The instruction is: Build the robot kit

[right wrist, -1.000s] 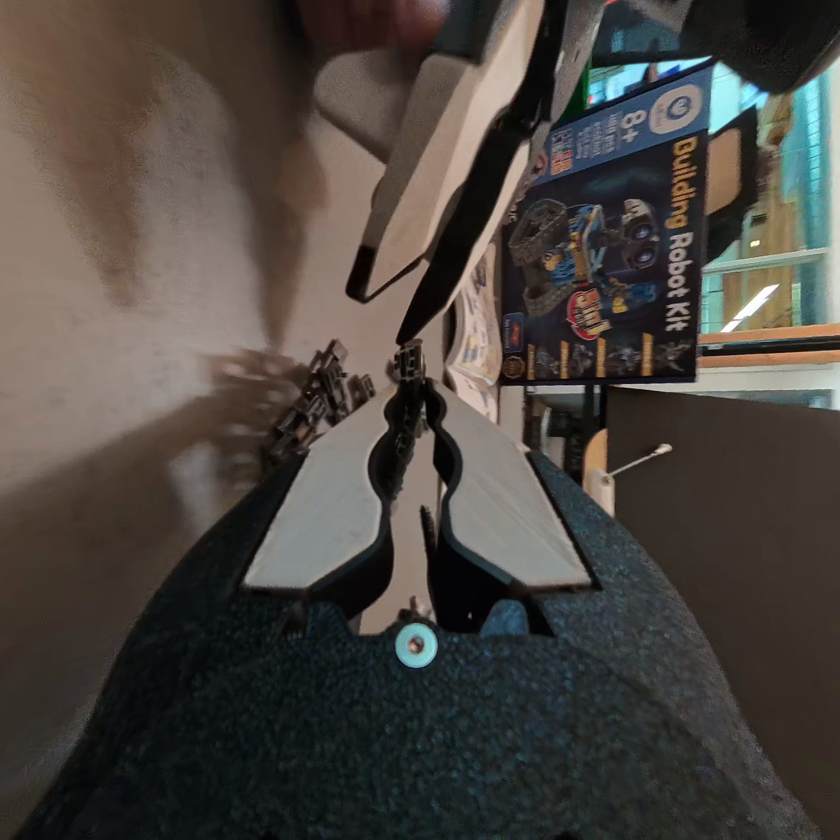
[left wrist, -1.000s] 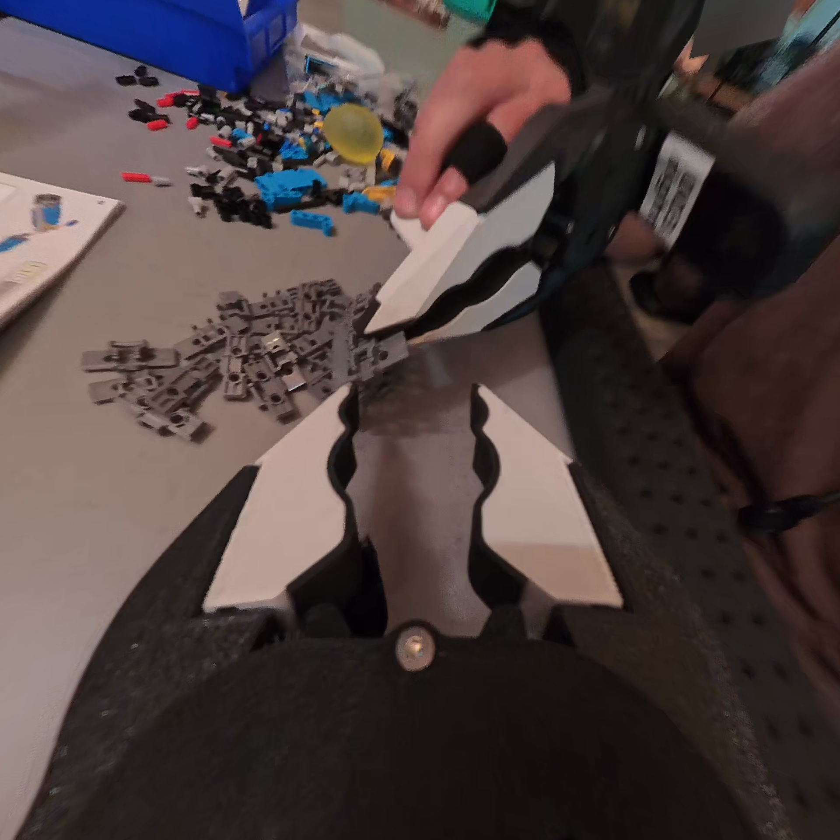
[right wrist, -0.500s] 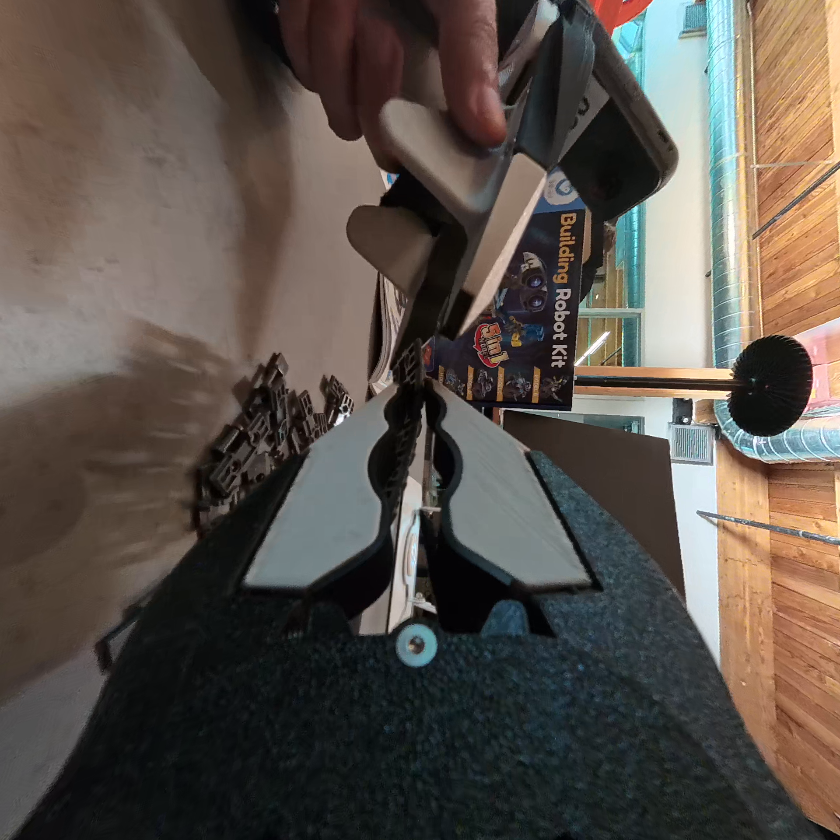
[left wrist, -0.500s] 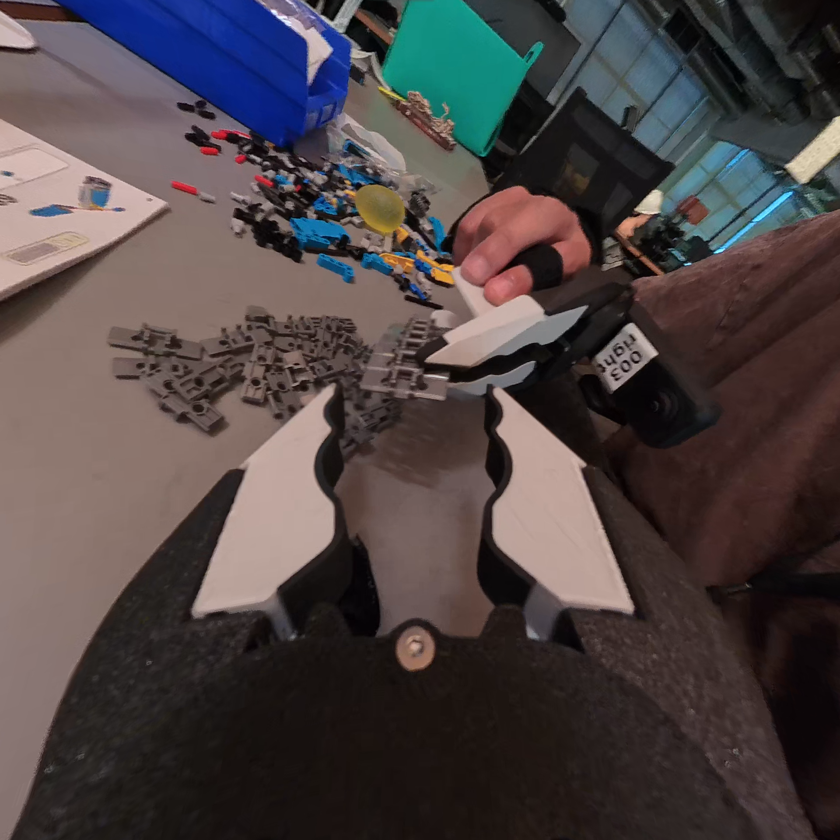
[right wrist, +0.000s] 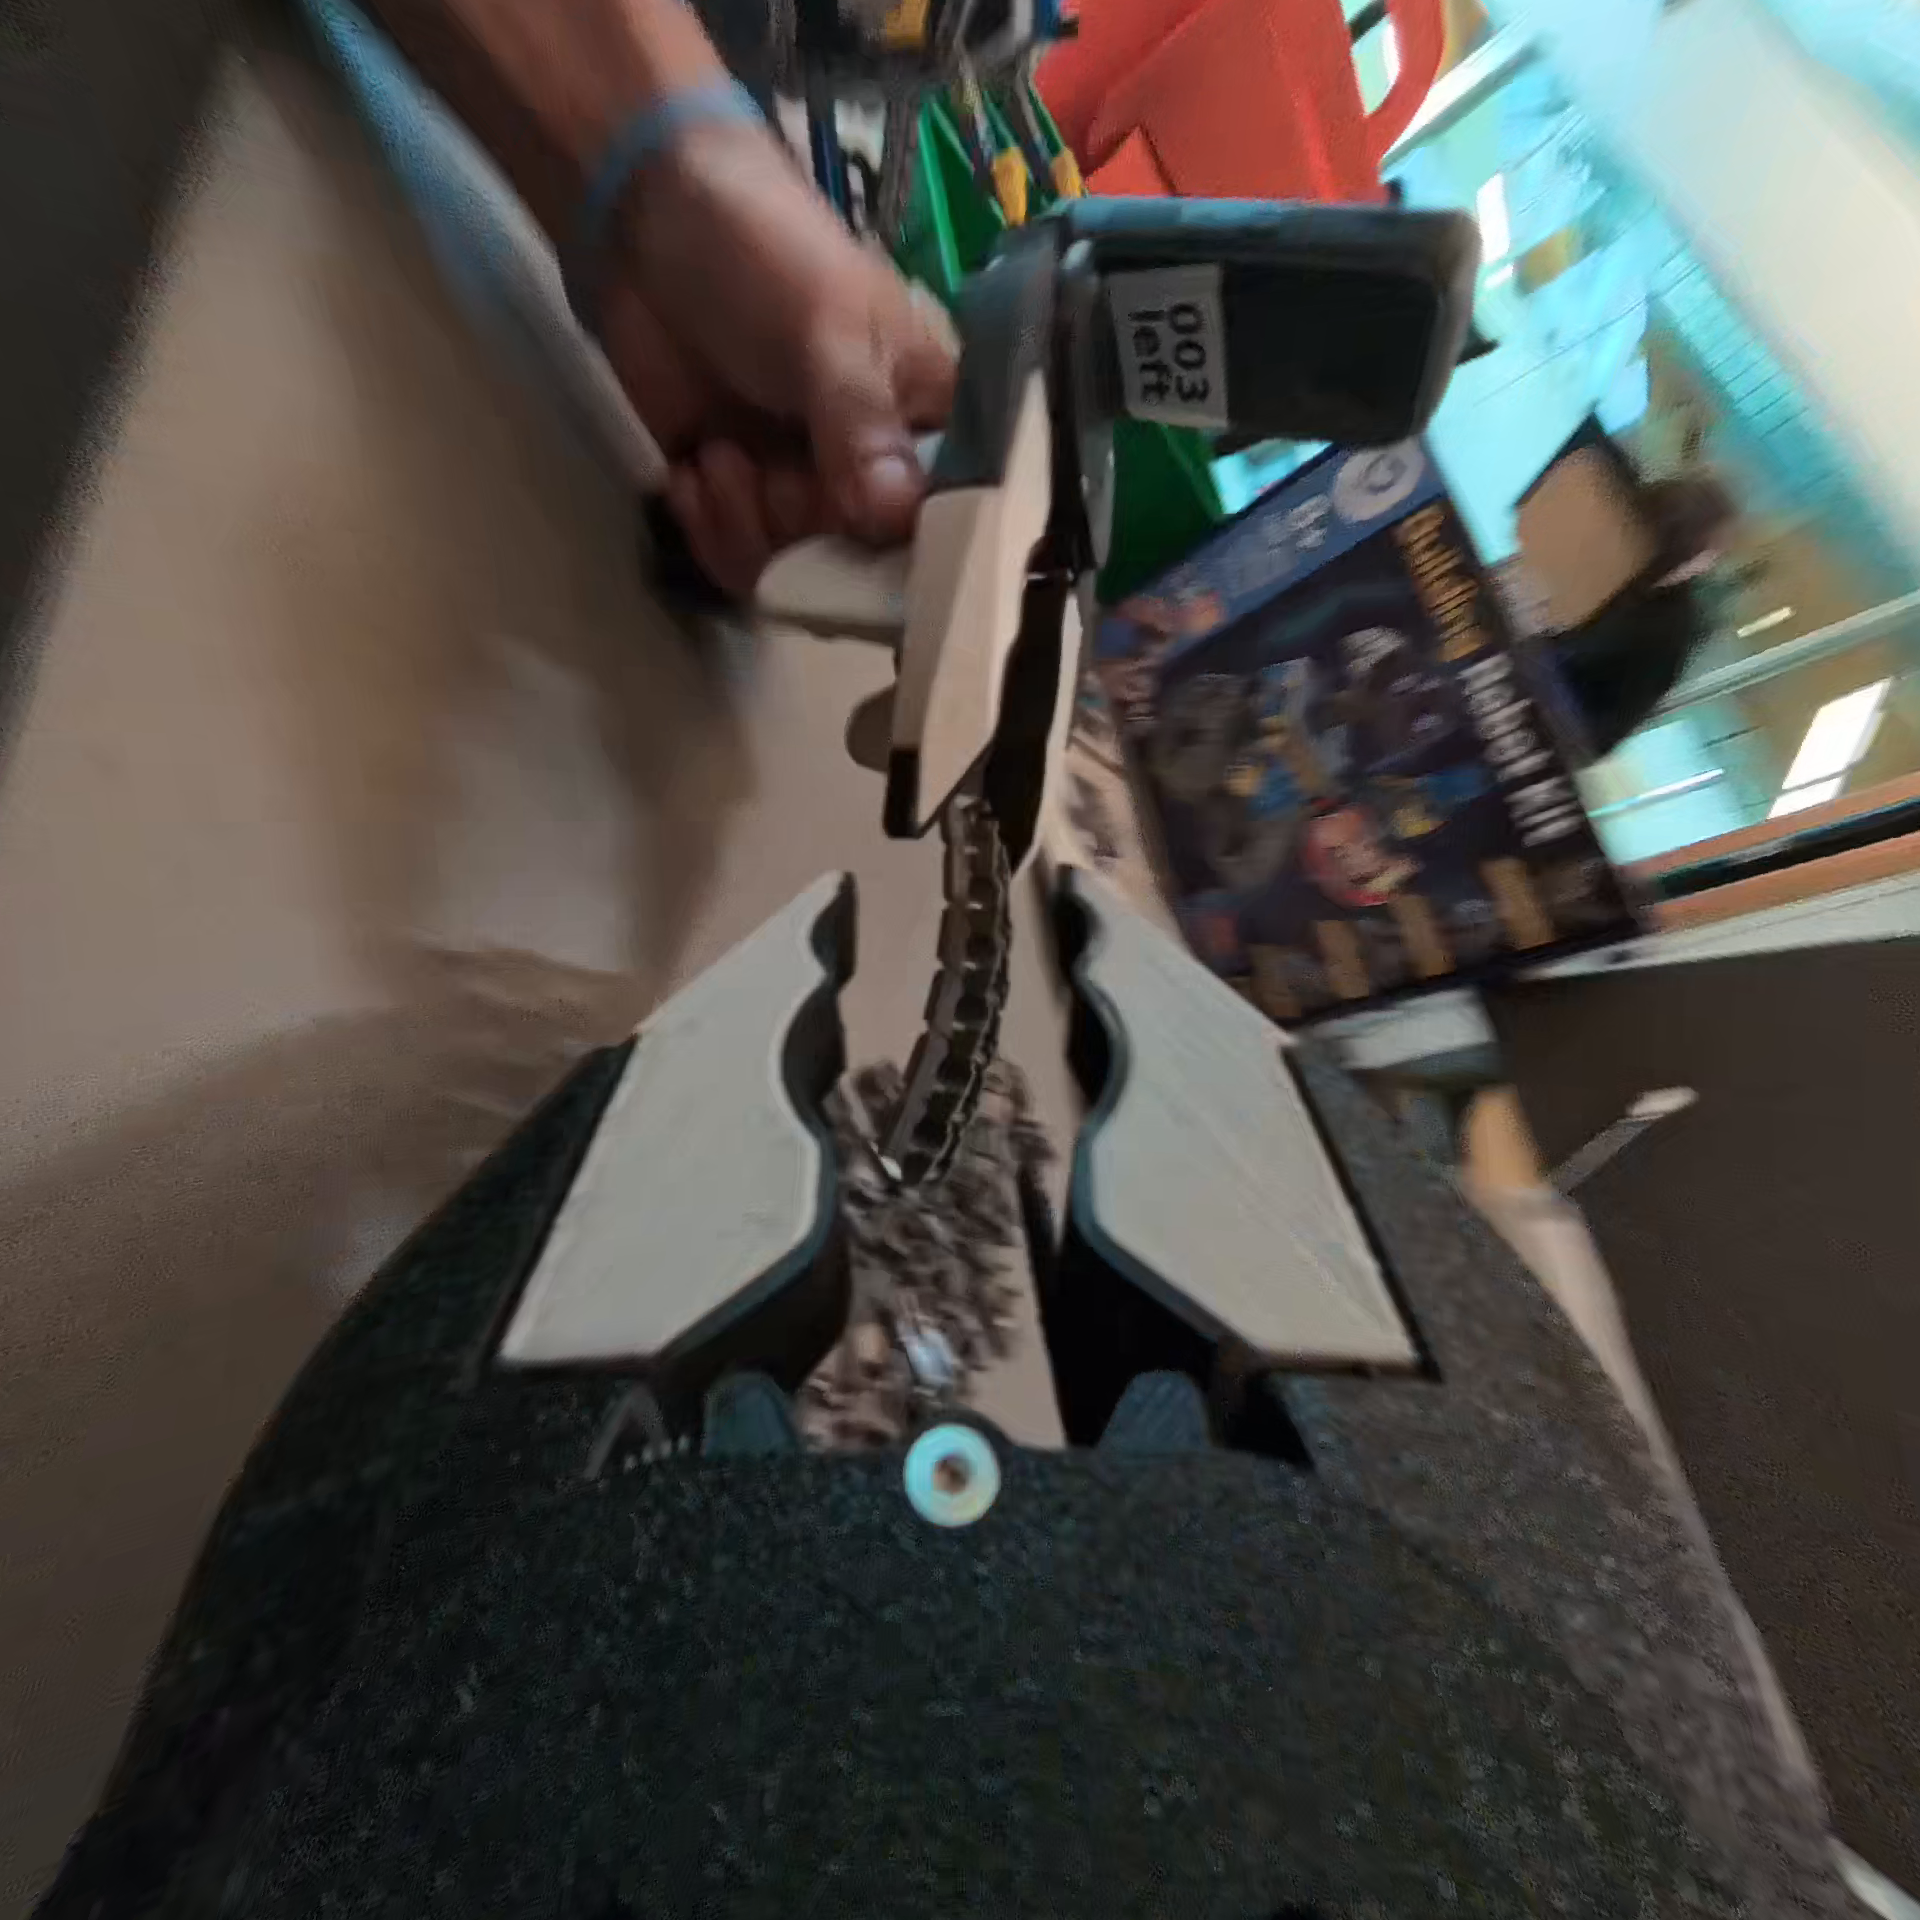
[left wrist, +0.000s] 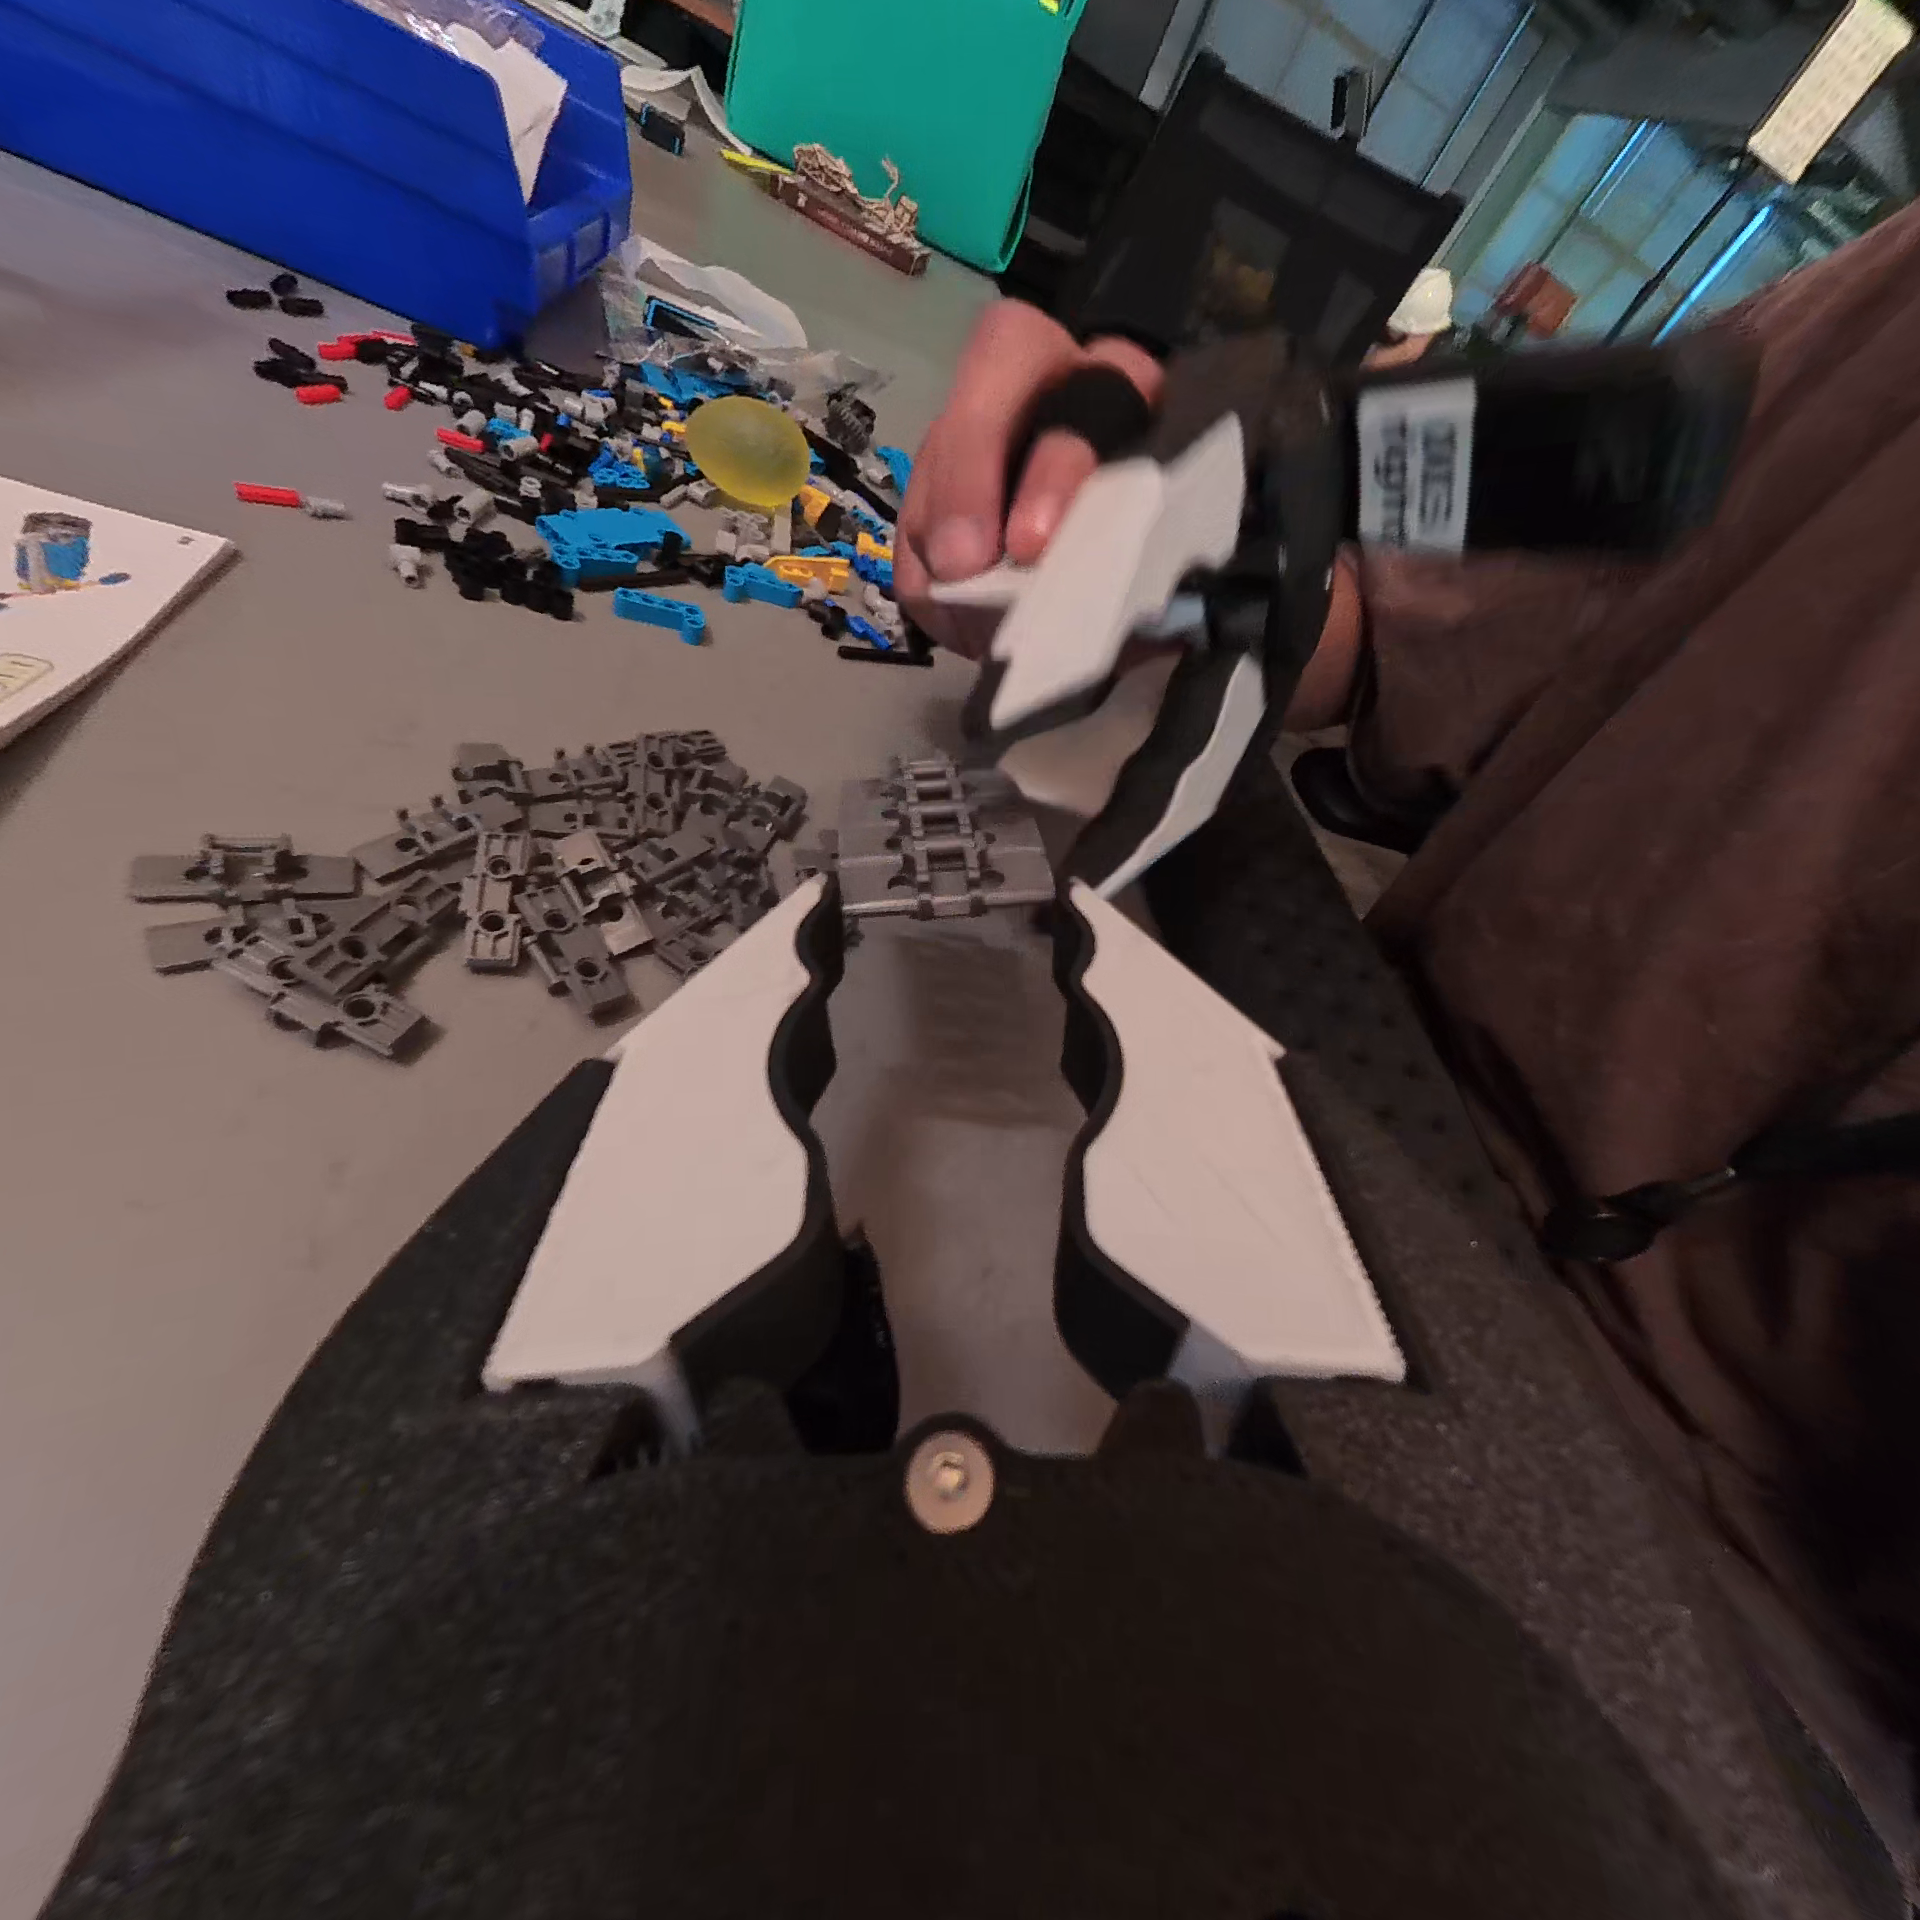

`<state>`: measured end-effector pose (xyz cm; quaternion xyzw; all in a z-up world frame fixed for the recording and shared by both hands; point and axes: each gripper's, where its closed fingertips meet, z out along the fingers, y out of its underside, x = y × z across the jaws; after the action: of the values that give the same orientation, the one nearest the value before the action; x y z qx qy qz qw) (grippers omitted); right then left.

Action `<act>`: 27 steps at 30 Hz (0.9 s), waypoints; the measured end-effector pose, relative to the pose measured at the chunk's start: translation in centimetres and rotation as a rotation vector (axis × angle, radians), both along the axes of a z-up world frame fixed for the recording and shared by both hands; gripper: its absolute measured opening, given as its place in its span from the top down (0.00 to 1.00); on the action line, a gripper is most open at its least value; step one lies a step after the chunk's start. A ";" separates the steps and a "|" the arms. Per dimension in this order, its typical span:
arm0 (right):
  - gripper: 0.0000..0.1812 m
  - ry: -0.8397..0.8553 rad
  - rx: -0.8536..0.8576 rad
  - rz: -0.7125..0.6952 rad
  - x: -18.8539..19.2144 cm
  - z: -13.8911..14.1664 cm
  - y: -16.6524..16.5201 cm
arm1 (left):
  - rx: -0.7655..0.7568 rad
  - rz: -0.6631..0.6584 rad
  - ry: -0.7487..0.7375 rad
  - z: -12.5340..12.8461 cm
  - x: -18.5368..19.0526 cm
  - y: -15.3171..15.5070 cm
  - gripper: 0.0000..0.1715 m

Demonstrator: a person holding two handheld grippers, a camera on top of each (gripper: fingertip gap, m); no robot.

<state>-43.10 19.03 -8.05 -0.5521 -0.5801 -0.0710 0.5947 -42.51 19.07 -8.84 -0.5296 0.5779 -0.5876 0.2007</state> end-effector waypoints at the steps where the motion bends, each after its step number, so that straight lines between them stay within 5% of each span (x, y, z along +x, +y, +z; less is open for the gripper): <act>1: 0.74 0.110 -0.119 0.023 -0.1 0.6 -0.2 | 0.018 0.002 0.002 -0.1 -0.1 0.1 0.77; 6: 0.67 0.461 -0.752 0.081 1.4 -0.3 0.3 | 0.155 0.001 0.007 -0.6 -0.2 -0.1 0.77; 12: 0.70 0.535 -1.064 0.210 0.9 -1.6 -0.9 | 0.290 -0.038 0.050 -2.2 0.2 -1.6 0.77; 23: 0.78 0.359 -0.943 0.130 0.6 -3.6 -0.7 | 0.305 -0.021 0.054 -2.3 0.4 -1.7 0.77; 27: 0.78 0.336 -0.924 0.072 1.9 -3.7 0.1 | 0.297 0.061 0.072 -2.4 0.4 0.4 0.72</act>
<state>-41.17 19.10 -11.74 -0.7415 -0.4657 0.3043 0.3751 -42.13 19.52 -11.23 -0.5320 0.6489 -0.4700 0.2738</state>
